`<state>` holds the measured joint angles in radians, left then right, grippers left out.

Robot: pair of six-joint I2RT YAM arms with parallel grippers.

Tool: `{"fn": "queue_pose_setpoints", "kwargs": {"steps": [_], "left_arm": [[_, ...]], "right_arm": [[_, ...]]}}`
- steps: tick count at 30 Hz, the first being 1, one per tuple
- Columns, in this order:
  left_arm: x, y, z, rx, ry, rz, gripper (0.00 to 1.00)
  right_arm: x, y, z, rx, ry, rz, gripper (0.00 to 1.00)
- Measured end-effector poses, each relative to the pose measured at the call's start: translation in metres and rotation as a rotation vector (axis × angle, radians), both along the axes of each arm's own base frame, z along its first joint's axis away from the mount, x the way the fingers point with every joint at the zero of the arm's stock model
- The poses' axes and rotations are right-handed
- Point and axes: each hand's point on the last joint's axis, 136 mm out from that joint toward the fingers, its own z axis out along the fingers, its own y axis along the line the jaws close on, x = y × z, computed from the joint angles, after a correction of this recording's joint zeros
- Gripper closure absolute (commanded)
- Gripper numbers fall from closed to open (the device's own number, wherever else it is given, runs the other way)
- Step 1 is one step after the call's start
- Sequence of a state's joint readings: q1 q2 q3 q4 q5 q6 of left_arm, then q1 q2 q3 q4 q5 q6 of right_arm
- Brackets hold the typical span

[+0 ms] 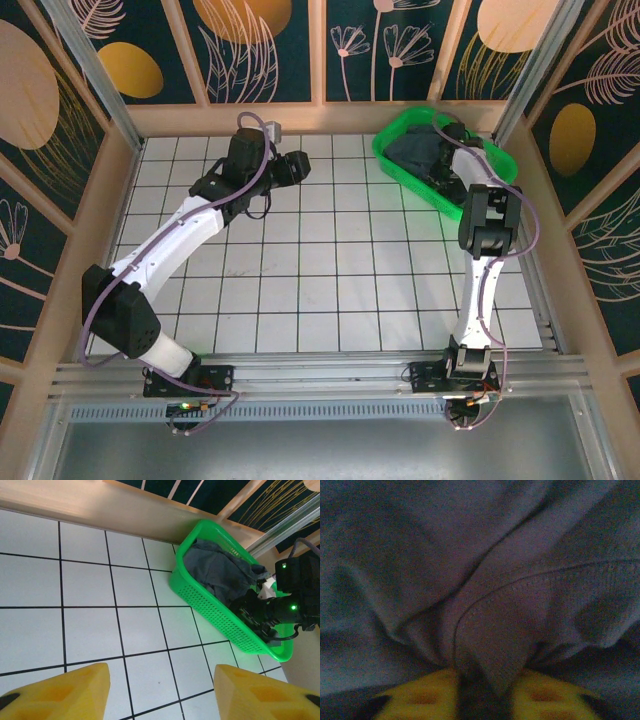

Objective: Fold and stack the t-shirts

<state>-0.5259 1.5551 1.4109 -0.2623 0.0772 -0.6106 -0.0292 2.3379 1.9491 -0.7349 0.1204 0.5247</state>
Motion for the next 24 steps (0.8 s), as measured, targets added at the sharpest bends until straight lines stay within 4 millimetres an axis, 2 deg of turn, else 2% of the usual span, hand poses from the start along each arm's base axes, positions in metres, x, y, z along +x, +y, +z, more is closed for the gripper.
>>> {"fn": "queue_pose_setpoints", "kwargs": {"steps": [4, 6, 7, 9, 12, 14, 16, 19, 22, 24], "left_arm": [[-0.003, 0.004, 0.009, -0.003, -0.017, 0.01, 0.46], [-0.006, 0.008, 0.018, -0.008, -0.035, 0.02, 0.48], [-0.007, 0.011, 0.024, -0.011, -0.048, 0.028, 0.48], [-0.01, 0.015, 0.034, -0.017, -0.069, 0.041, 0.49], [-0.01, 0.023, 0.043, -0.014, -0.097, 0.077, 0.48], [-0.009, 0.028, 0.047, -0.008, -0.11, 0.103, 0.48], [-0.008, 0.033, 0.05, -0.002, -0.12, 0.131, 0.48], [-0.006, 0.041, 0.051, 0.009, -0.129, 0.174, 0.48], [-0.004, 0.049, 0.051, 0.021, -0.128, 0.223, 0.47], [-0.004, 0.056, 0.05, 0.036, -0.125, 0.259, 0.47]], "right_arm": [[0.007, -0.002, 0.019, -0.008, -0.058, -0.009, 1.0], [0.011, -0.003, 0.041, -0.018, -0.113, -0.011, 1.0], [0.014, -0.004, 0.06, -0.024, -0.155, -0.011, 1.0], [0.02, -0.006, 0.108, -0.038, -0.266, -0.011, 1.0], [0.024, -0.007, 0.206, -0.059, -0.486, -0.002, 1.0], [0.02, -0.005, 0.272, -0.069, -0.639, 0.005, 1.0], [0.007, -0.003, 0.343, -0.079, -0.807, 0.014, 1.0], [-0.025, 0.009, 0.432, -0.081, -1.023, 0.039, 1.0], [-0.057, 0.032, 0.5, -0.071, -1.201, 0.095, 1.0], [-0.077, 0.056, 0.533, -0.048, -1.291, 0.148, 1.0]]}}
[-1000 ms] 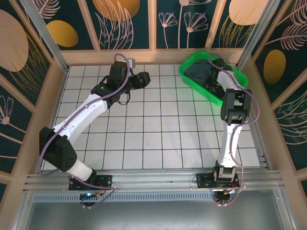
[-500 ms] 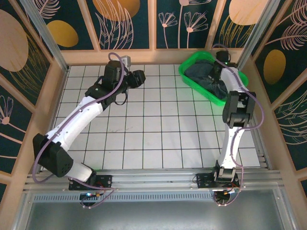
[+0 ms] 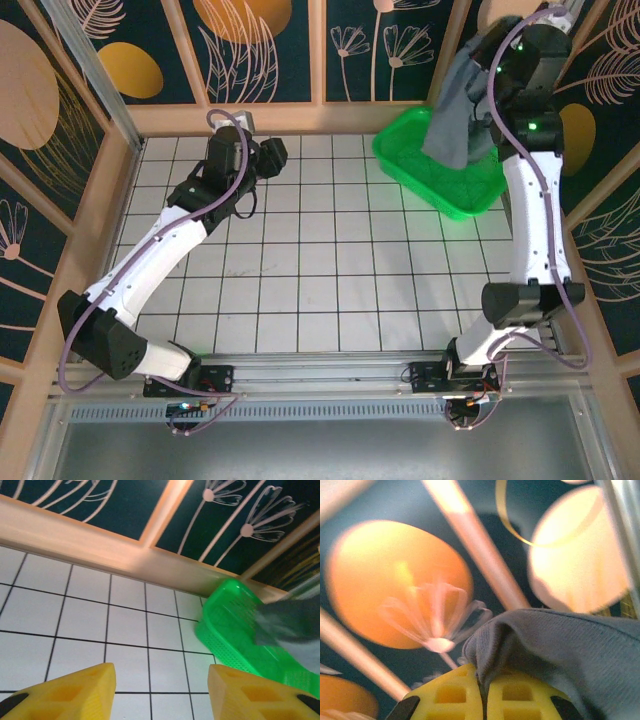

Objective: Fold and stack the t-shirts

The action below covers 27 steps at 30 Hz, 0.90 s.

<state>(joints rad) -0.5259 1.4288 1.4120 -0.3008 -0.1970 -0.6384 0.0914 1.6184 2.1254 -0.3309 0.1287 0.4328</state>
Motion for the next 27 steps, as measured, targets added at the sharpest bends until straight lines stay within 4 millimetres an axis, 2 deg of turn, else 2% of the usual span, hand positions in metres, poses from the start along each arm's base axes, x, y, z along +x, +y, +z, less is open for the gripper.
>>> {"fn": "queue_pose_setpoints", "kwargs": {"steps": [2, 4, 6, 8, 9, 11, 12, 13, 15, 17, 18, 20, 22, 24, 27], "left_arm": [[0.0, 0.008, 0.0, 0.012, 0.002, 0.041, 0.47], [0.0, 0.017, 0.001, 0.026, -0.001, 0.086, 0.47], [-0.002, 0.026, 0.003, 0.037, -0.006, 0.127, 0.46], [-0.004, 0.036, 0.007, 0.048, -0.016, 0.168, 0.43], [-0.006, 0.041, 0.01, 0.053, -0.022, 0.188, 0.42], [-0.01, 0.05, 0.016, 0.061, -0.035, 0.225, 0.41], [-0.012, 0.054, 0.019, 0.063, -0.04, 0.239, 0.41], [-0.015, 0.058, 0.022, 0.065, -0.046, 0.255, 0.4], [-0.02, 0.066, 0.027, 0.072, -0.052, 0.279, 0.4], [-0.027, 0.074, 0.032, 0.078, -0.057, 0.299, 0.4], [-0.031, 0.077, 0.033, 0.077, -0.059, 0.305, 0.4], [-0.039, 0.084, 0.033, 0.076, -0.056, 0.317, 0.39], [-0.046, 0.088, 0.025, 0.079, -0.04, 0.319, 0.39], [-0.052, 0.089, 0.01, 0.087, -0.008, 0.312, 0.4], [-0.054, 0.081, -0.019, 0.101, 0.064, 0.268, 0.41]], "right_arm": [[-0.018, 0.031, 0.024, -0.008, -0.065, 0.068, 1.0], [-0.035, 0.071, 0.036, -0.016, -0.1, 0.155, 1.0], [-0.049, 0.114, 0.035, -0.013, -0.104, 0.248, 1.0], [-0.059, 0.158, 0.018, -0.01, -0.072, 0.337, 1.0], [-0.062, 0.183, 0.002, -0.013, -0.037, 0.386, 0.85], [-0.063, 0.233, -0.041, -0.024, 0.055, 0.486, 0.49], [-0.062, 0.256, -0.062, -0.035, 0.099, 0.533, 0.41], [-0.059, 0.285, -0.088, -0.048, 0.155, 0.595, 0.37], [-0.056, 0.333, -0.139, -0.082, 0.258, 0.707, 0.34], [-0.057, 0.373, -0.197, -0.119, 0.386, 0.804, 0.31], [-0.059, 0.385, -0.22, -0.136, 0.441, 0.835, 0.29], [-0.065, 0.393, -0.258, -0.163, 0.533, 0.868, 0.29], [-0.066, 0.384, -0.277, -0.172, 0.584, 0.86, 0.34], [-0.059, 0.363, -0.287, -0.154, 0.618, 0.82, 0.4], [-0.032, 0.308, -0.307, -0.098, 0.682, 0.704, 0.45]]}}
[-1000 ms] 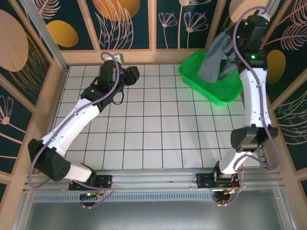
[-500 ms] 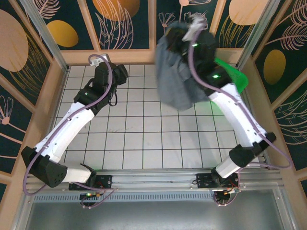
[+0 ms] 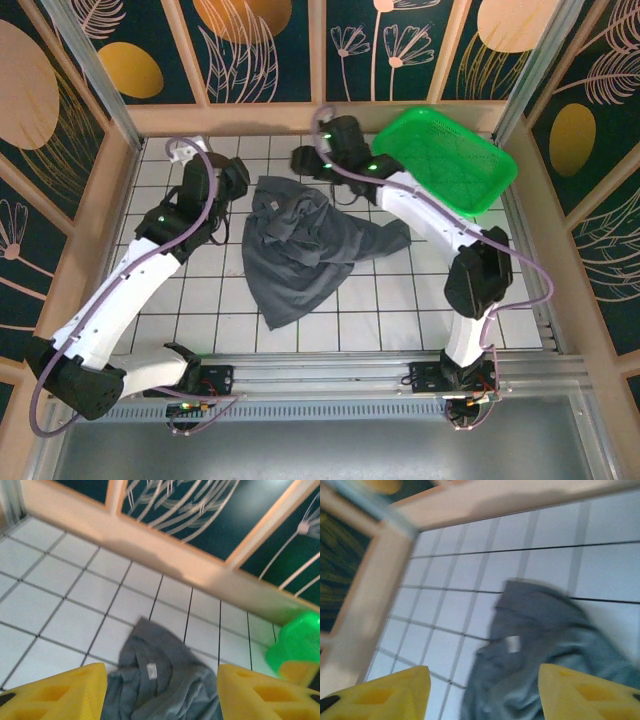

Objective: Fold and stack the t-shirts

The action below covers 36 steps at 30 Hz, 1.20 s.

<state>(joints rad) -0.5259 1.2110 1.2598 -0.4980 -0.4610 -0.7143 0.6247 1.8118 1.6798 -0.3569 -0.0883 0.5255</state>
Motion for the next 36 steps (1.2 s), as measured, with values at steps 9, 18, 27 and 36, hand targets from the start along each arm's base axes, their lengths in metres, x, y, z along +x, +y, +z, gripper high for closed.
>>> {"fn": "queue_pose_setpoints", "kwargs": {"steps": [9, 18, 27, 36], "left_arm": [[0.013, -0.062, -0.12, -0.037, 0.318, -0.221, 0.37], [0.018, -0.088, -0.218, 0.005, 0.589, -0.289, 0.26], [0.016, -0.092, -0.232, 0.032, 0.629, -0.332, 0.36], [0.042, -0.1, -0.253, 0.108, 0.641, -0.35, 1.0]], "right_arm": [[0.081, -0.12, -0.112, 0.004, 0.264, -0.375, 0.56], [0.127, -0.19, -0.181, 0.015, 0.423, -0.589, 0.57], [0.104, -0.167, -0.133, -0.022, 0.327, -0.482, 0.49], [-0.035, -0.15, -0.122, -0.079, 0.354, -0.363, 0.41]]}}
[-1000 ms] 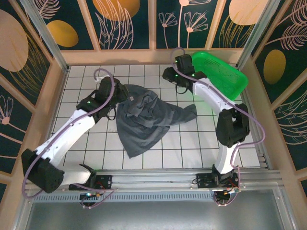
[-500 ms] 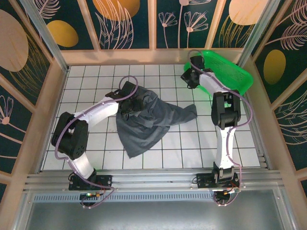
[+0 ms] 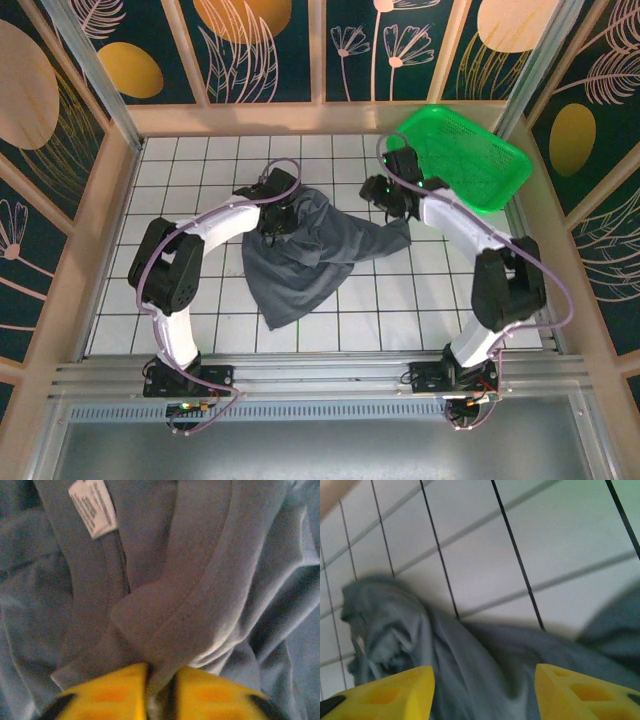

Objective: Fold and stack the t-shirts

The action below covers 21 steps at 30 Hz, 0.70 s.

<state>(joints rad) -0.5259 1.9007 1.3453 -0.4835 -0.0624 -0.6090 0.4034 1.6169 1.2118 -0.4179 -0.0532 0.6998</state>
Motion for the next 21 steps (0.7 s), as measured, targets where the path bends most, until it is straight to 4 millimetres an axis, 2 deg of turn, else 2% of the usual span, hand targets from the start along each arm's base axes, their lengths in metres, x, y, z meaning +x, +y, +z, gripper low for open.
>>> {"fn": "queue_pose_setpoints", "kwargs": {"steps": [3, 6, 9, 12, 14, 19, 21], "left_arm": [[0.014, 0.0, 0.015, 0.017, -0.052, 0.01, 1.0], [0.025, 0.002, 0.04, 0.021, -0.121, 0.035, 1.0], [0.027, 0.006, 0.068, 0.002, -0.182, 0.059, 1.0], [0.027, 0.009, 0.097, -0.03, -0.239, 0.082, 1.0], [0.027, 0.012, 0.111, -0.05, -0.263, 0.096, 1.0], [0.031, 0.032, 0.141, -0.101, -0.314, 0.157, 1.0], [0.034, 0.043, 0.152, -0.121, -0.332, 0.186, 1.0]], "right_arm": [[-0.038, -0.011, -0.031, -0.016, 0.086, -0.004, 0.37], [-0.065, -0.019, -0.062, -0.026, 0.184, -0.011, 0.36], [-0.08, -0.018, -0.078, -0.004, 0.249, -0.013, 0.36], [-0.082, -0.013, -0.089, 0.033, 0.288, -0.026, 0.39], [-0.078, -0.011, -0.099, 0.047, 0.302, -0.042, 0.51], [-0.066, -0.018, -0.122, 0.06, 0.35, -0.113, 1.0], [-0.052, -0.02, -0.116, 0.06, 0.323, -0.13, 1.0]]}}
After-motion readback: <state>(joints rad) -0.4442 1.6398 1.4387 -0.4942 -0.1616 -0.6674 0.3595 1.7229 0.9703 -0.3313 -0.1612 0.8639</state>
